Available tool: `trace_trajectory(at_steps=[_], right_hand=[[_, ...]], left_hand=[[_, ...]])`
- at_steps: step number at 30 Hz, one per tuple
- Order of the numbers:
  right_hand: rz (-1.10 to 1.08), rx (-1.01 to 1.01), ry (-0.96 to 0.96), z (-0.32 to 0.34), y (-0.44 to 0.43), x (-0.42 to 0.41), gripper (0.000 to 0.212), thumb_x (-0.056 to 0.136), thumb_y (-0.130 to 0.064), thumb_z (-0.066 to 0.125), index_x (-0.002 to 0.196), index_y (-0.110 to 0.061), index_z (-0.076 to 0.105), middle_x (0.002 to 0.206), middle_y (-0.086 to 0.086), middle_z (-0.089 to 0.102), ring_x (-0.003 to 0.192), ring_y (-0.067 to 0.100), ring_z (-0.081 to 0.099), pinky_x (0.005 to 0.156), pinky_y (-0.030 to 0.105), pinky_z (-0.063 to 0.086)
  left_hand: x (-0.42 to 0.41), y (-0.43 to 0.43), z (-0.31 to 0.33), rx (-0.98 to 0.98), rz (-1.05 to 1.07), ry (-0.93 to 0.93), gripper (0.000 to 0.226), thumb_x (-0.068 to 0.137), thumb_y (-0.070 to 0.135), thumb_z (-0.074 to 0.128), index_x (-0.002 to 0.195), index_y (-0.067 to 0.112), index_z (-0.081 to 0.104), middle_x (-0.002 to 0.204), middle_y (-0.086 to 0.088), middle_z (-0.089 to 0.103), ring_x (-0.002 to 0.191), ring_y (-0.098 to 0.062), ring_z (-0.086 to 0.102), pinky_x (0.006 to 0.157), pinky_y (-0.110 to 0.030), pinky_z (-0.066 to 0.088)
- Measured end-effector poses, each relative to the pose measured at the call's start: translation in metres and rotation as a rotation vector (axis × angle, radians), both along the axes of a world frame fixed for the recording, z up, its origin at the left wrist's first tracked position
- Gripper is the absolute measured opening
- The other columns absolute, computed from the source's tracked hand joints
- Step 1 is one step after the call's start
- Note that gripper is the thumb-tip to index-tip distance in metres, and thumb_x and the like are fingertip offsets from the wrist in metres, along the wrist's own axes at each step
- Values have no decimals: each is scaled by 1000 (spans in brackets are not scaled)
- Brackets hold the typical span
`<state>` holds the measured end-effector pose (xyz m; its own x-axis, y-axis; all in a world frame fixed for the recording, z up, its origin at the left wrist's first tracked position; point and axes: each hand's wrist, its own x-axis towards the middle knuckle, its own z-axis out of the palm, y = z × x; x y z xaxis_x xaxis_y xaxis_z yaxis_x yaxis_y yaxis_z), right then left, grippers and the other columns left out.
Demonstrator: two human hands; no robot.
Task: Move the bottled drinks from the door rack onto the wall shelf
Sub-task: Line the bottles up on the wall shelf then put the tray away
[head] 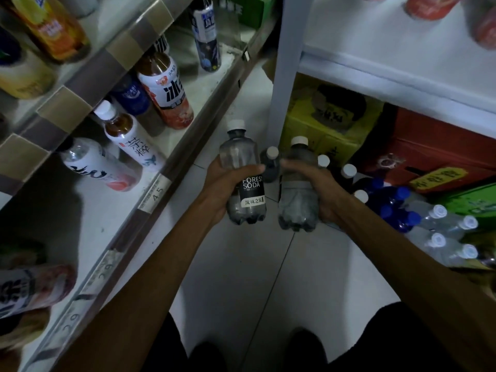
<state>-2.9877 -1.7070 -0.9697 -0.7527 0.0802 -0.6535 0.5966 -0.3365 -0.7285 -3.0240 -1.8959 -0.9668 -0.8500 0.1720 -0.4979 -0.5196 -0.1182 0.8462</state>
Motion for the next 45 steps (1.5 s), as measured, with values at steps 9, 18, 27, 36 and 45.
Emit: trace_trajectory(at_steps=[9, 18, 27, 36, 45], right_hand=[[-45, 372, 40, 45, -30, 81, 50, 68, 1, 82, 112, -11, 60, 101, 4, 67, 89, 13, 66, 75, 26, 56], [34, 445, -166, 158, -49, 157, 63, 55, -23, 85, 110, -7, 59, 97, 13, 68, 78, 22, 68, 55, 23, 52], [-89, 455, 51, 383, -41, 114, 54, 66, 0, 83, 111, -6, 54, 98, 0, 64, 86, 14, 64, 61, 17, 48], [-131, 542, 328, 627, -47, 72, 60, 54, -10, 85, 109, -13, 61, 101, 1, 70, 87, 11, 69, 73, 27, 58], [-136, 587, 593, 821, -69, 46, 55, 57, -11, 89, 101, -21, 57, 98, -1, 68, 87, 14, 68, 75, 32, 56]], left_hand=[[91, 3, 71, -1, -7, -238, 75, 50, 19, 86, 119, 4, 62, 109, -14, 70, 96, -26, 68, 85, -39, 57], [147, -20, 215, -13, 17, -259, 85, 47, 6, 87, 125, 3, 53, 107, -14, 65, 93, -26, 65, 78, -36, 57], [115, -24, 430, 66, -2, -72, 69, 59, 3, 80, 124, 6, 56, 108, -16, 68, 93, -28, 67, 75, -37, 59], [88, -36, 655, 50, -23, 183, 90, 39, 17, 93, 120, 9, 57, 102, -11, 72, 95, -32, 69, 79, -46, 58], [77, -62, 841, -49, 87, 512, 97, 36, 24, 92, 123, 3, 54, 109, -17, 69, 97, -31, 68, 79, -44, 59]])
